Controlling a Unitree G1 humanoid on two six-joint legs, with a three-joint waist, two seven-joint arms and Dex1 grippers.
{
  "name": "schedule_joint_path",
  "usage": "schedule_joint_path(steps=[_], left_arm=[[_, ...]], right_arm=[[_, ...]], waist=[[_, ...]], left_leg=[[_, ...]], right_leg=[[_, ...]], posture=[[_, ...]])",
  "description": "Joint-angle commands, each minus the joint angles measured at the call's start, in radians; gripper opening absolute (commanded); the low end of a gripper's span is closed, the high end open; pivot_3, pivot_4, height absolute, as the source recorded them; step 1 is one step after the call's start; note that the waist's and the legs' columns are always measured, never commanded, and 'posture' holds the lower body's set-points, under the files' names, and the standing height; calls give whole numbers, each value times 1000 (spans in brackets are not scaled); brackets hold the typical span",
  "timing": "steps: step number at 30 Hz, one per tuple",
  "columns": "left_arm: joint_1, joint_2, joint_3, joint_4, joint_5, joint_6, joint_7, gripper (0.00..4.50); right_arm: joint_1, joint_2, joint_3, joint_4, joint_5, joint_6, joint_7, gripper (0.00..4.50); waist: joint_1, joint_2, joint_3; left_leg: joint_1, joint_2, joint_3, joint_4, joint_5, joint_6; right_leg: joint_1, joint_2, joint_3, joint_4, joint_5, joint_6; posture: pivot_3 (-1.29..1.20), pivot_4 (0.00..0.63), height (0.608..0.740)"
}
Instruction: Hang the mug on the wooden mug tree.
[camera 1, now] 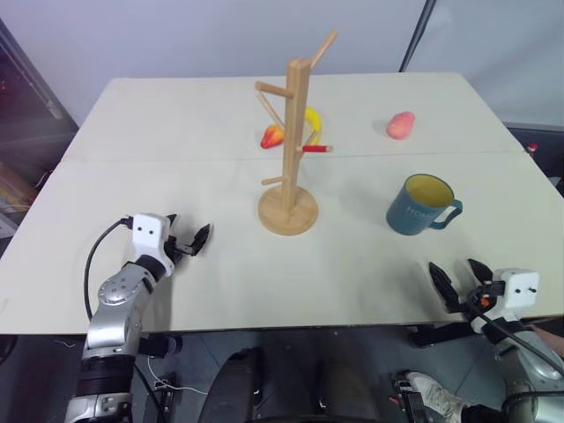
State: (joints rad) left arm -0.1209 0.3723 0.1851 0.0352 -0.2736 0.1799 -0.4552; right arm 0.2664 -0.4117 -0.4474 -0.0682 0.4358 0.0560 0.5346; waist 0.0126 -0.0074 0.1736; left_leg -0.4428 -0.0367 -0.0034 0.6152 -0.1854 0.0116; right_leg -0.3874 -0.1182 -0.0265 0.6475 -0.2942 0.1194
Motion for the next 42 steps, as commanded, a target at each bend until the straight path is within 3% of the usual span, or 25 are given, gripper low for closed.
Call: schedule_joint_path(steps=[1, 11, 16, 25, 32, 42], left_arm=[[-3, 23, 5, -33, 19, -8, 6, 4500], [-20, 18, 3, -32, -28, 9, -34, 4500], [22, 29, -31, -155, -128, 19, -186, 4500], [73, 164, -275, -387, -169, 84, -498, 4500], [-17, 132, -340, -421, -196, 121, -521, 4500], [-35, 125, -334, -432, -208, 128, -511, 4500]], right_arm=[[-1, -13, -21, -37, 7, -8, -3, 4443], [2, -8, -29, -15, 3, -32, 0, 4443], [-6, -11, -21, -12, -4, -34, -4, 4443], [-37, -11, -21, -43, -26, -49, -38, 4443], [-134, -27, -19, 32, -90, -76, -100, 4443], [-275, -67, 2, 203, -140, -126, -99, 4443]], waist=[[0, 0, 0], [-1, 0, 0], [-1, 0, 0], [-1, 5, -3], [-2, 5, -3], [-3, 6, -3]], left_leg=[[0, 0, 0, 0, 0, 0], [0, 0, 0, 0, 0, 0], [0, 0, 0, 0, 0, 0], [0, 0, 0, -1, 0, 0], [0, 0, 0, 0, 0, 0], [0, 0, 0, 0, 0, 1]], right_leg=[[0, 0, 0, 0, 0, 0], [0, 0, 0, 0, 0, 0], [0, 0, 0, 0, 0, -1], [0, 0, 1, -1, -2, -4], [0, 0, 1, -1, -2, -4], [1, 2, -1, 0, -1, -2]], posture=[[0, 150, 740], [0, 150, 740], [0, 150, 740], [0, 150, 740], [0, 150, 740], [0, 150, 740]])
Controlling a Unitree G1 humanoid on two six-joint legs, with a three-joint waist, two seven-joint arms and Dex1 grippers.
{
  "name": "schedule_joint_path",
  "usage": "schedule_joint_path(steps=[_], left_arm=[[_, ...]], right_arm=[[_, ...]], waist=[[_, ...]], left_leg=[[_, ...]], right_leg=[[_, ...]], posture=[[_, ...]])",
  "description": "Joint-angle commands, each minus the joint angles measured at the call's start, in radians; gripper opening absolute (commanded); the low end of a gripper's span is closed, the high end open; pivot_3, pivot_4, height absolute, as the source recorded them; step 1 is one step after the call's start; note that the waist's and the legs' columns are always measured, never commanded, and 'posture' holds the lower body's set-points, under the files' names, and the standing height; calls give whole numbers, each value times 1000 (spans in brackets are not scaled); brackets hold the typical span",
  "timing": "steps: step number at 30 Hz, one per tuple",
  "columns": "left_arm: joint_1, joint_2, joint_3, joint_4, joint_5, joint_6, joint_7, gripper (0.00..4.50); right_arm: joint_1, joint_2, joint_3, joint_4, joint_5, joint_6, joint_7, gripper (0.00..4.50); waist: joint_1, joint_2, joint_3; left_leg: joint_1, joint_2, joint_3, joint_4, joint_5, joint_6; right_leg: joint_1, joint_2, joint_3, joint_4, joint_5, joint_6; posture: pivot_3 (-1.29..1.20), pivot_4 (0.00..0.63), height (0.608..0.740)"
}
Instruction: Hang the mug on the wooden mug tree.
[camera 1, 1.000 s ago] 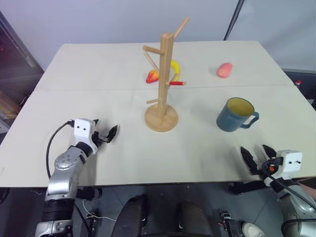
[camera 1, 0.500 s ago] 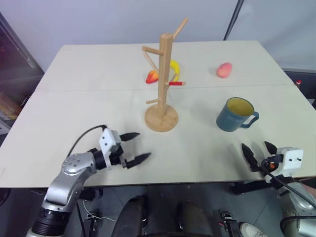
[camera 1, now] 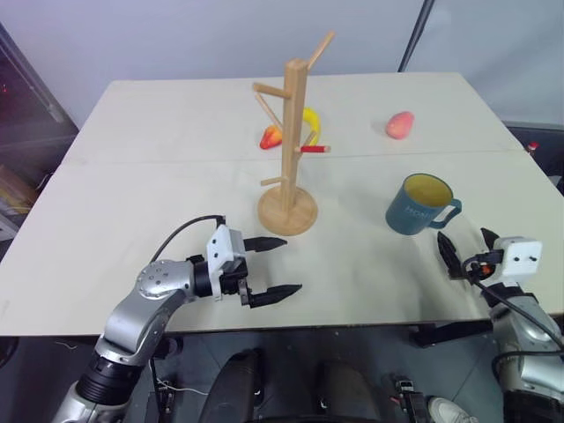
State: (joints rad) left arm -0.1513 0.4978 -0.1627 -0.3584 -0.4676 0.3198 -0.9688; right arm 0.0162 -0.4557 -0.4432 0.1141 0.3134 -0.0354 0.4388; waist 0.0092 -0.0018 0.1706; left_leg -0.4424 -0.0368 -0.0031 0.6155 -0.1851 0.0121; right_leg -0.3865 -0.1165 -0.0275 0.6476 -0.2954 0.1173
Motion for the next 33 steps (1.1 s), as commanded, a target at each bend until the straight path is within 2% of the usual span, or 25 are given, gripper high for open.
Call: schedule_joint_path(steps=[1, 18, 21, 23, 26, 28, 31, 33], left_arm=[[-4, -1, 14, -40, -14, -12, 5, 4500], [-15, -10, 11, -38, -12, -20, 15, 4500], [-12, -14, 13, -38, -12, -22, 18, 4500], [-10, -18, 13, -38, -11, -23, 22, 4500], [-6, -24, 11, -39, -8, -26, 29, 4500], [-3, -27, 12, -40, -7, -27, 32, 4500], [3, -30, 14, -42, -4, -32, 40, 4500], [13, -29, 24, -33, 3, -51, 42, 4500]], right_arm=[[-35, -26, -2, 32, -20, -38, -2, 4443], [-185, -55, 43, 249, -42, -94, 31, 4443], [-208, -54, 52, 276, -40, -102, 50, 3624], [-220, -54, 55, 288, -37, -106, 61, 2671], [-231, -52, 61, 290, -28, -105, 82, 994], [-229, -50, 64, 282, -24, -103, 95, 74], [-212, -51, 77, 223, -22, -101, 108, 74], [-179, -67, 106, 104, -34, -71, 123, 74]], waist=[[1, 0, 0], [-1, 0, 0], [-3, 0, 0], [-3, 0, 0], [-2, 0, 0], [-2, 0, 0], [-2, 0, 0], [-1, 1, 0]], left_leg=[[0, 0, 0, 0, 0, 0], [0, 0, 0, 0, 0, 0], [0, 0, 0, 0, 0, 0], [0, 0, 0, 0, 0, 0], [0, 0, 0, 1, 0, 0], [0, 0, 0, 1, 0, 0], [0, 0, 0, 1, 0, 0], [0, 0, 0, 1, 0, 0]], right_leg=[[0, 0, 0, 0, 1, 1], [1, 2, 0, 0, 1, 2], [1, 3, 0, 0, 1, 2], [1, 3, 0, 0, 1, 2], [1, 3, 0, 0, 1, 2], [1, 3, 0, 0, 1, 2], [1, 3, 0, 0, 1, 2], [1, 3, 0, 0, 1, 2]], posture=[[0, 150, 740], [0, 150, 740], [0, 150, 740], [0, 150, 740], [0, 150, 740], [0, 150, 740], [0, 150, 740], [0, 150, 740]])
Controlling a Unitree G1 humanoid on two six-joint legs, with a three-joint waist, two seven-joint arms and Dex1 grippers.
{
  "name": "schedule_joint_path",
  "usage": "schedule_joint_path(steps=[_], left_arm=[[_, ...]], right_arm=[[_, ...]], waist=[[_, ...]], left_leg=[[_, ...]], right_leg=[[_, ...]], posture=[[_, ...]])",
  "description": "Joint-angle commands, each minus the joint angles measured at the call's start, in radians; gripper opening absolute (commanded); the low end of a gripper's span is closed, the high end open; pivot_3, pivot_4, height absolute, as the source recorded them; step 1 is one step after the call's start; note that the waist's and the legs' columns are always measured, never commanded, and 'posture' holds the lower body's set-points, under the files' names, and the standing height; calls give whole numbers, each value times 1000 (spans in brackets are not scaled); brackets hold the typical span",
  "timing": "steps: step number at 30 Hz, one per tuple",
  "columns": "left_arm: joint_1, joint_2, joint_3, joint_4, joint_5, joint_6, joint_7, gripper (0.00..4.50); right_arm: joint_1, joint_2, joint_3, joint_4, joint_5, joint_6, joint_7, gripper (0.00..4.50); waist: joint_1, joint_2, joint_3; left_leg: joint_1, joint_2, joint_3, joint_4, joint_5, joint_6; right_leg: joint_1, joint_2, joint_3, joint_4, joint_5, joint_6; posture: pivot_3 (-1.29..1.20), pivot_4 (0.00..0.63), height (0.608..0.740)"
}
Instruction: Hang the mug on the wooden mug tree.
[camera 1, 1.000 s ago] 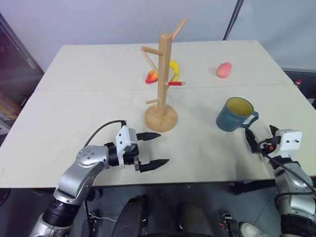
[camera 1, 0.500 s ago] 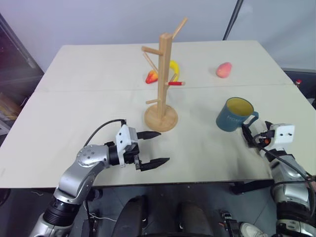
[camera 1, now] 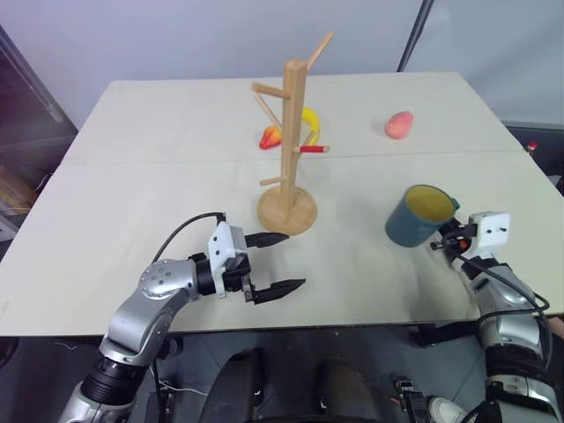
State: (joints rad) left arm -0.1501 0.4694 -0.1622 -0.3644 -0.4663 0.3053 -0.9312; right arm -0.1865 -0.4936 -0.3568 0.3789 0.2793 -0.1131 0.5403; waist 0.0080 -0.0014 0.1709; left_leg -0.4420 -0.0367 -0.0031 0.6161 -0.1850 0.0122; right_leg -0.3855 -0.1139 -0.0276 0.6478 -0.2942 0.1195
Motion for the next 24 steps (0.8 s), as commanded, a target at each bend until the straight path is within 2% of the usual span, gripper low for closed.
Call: schedule_joint_path(steps=[1, 6, 11, 16, 24], left_arm=[[19, 2, 30, -18, 3, -47, 4, 4500], [44, 15, 47, 15, 10, -86, -13, 4500], [35, 20, 55, 40, 13, -105, -20, 4500], [24, 23, 70, 45, 8, -109, -19, 4500], [-16, 79, 148, 40, -30, -72, -25, 4500]], right_arm=[[52, -54, 54, -249, -33, 24, 37, 74], [132, -221, 222, -628, -172, 91, 160, 74], [50, -291, 301, -834, -199, 216, 194, 74], [-84, -341, 350, -885, -266, 306, 215, 74], [-338, -343, 381, -858, -264, 477, 239, 74]], waist=[[-1, 0, 0], [-3, 2, 1], [4, 1, 1], [5, -1, 2], [3, -1, 2]], left_leg=[[0, 0, 0, 0, 0, 0], [0, 0, 0, 0, 0, 0], [0, 0, 0, 0, 0, 0], [-1, 0, -1, 1, 0, 0], [-1, 0, -1, 0, 0, 0]], right_leg=[[0, 0, 0, 0, 0, 0], [-1, -2, 0, 1, 0, -1], [-1, -3, 0, 0, -1, -2], [-1, -4, -1, -2, -2, -3], [-2, -4, -1, -1, -2, -3]], posture=[[0, 150, 740], [0, 150, 740], [0, 150, 740], [0, 150, 740], [0, 150, 740]])
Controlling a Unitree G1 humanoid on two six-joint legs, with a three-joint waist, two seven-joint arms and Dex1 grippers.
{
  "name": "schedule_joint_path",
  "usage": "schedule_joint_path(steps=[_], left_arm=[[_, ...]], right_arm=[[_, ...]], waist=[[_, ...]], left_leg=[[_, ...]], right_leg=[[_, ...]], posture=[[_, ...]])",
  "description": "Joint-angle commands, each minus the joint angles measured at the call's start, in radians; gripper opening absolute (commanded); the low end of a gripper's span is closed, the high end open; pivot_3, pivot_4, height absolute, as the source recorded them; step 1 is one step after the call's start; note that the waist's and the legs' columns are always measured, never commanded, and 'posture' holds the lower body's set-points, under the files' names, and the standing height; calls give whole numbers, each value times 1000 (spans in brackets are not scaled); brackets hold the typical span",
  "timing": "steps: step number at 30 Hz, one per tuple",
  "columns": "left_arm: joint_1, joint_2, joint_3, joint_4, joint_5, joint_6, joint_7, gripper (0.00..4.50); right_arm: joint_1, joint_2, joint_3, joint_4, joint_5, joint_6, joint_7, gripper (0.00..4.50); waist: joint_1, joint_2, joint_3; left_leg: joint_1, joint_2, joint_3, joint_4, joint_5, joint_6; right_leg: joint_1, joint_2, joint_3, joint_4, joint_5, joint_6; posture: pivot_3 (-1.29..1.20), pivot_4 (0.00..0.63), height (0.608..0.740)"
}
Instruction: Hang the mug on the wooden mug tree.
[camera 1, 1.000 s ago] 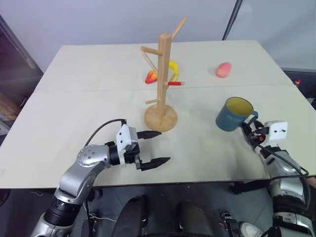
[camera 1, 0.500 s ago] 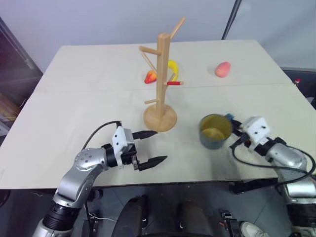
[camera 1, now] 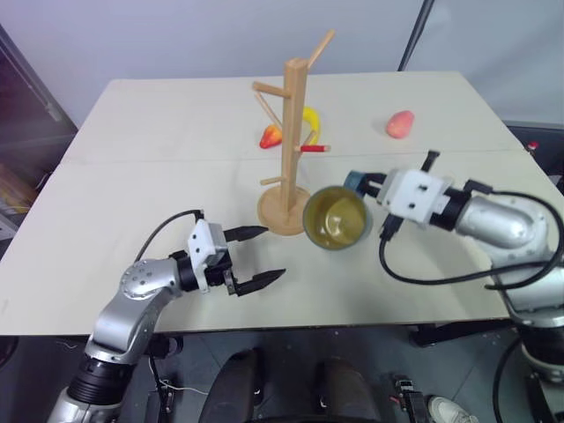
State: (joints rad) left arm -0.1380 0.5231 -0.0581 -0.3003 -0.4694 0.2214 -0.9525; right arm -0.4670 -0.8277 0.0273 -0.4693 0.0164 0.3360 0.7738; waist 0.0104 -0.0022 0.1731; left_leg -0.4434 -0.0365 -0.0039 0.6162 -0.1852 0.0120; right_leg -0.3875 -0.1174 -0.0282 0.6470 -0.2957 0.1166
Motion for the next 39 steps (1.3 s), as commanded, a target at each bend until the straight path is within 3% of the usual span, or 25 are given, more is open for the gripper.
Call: schedule_joint_path(steps=[1, 18, 36, 39], left_arm=[[-40, 34, 55, -25, -34, 21, -3, 4500], [-130, 84, 133, -75, -133, 134, 20, 4500], [-148, 71, 140, -94, -146, 137, 62, 4500], [-149, 72, 144, -95, -150, 137, 66, 4500]], right_arm=[[-78, -9, 4, 0, -4, 34, 11, 74], [-315, 70, 140, 204, -62, -23, 51, 74], [-409, 148, 217, 390, -147, -109, 66, 74], [-412, 154, 209, 393, -145, -116, 67, 1013]], waist=[[0, 0, 0], [-5, -1, 0], [-6, -1, 0], [-7, -1, 1]], left_leg=[[0, 0, 0, 0, 0, 0], [0, 0, 0, 0, 0, 0], [0, -1, 0, 0, 0, 0], [0, -1, 0, 0, 0, 0]], right_leg=[[0, 0, 0, 0, 0, 0], [0, 1, -1, 0, 2, 3], [-1, 4, 0, 1, 2, 3], [-1, 4, 0, 1, 2, 3]], posture=[[0, 150, 740], [0, 150, 740], [0, 150, 740], [0, 150, 740]])
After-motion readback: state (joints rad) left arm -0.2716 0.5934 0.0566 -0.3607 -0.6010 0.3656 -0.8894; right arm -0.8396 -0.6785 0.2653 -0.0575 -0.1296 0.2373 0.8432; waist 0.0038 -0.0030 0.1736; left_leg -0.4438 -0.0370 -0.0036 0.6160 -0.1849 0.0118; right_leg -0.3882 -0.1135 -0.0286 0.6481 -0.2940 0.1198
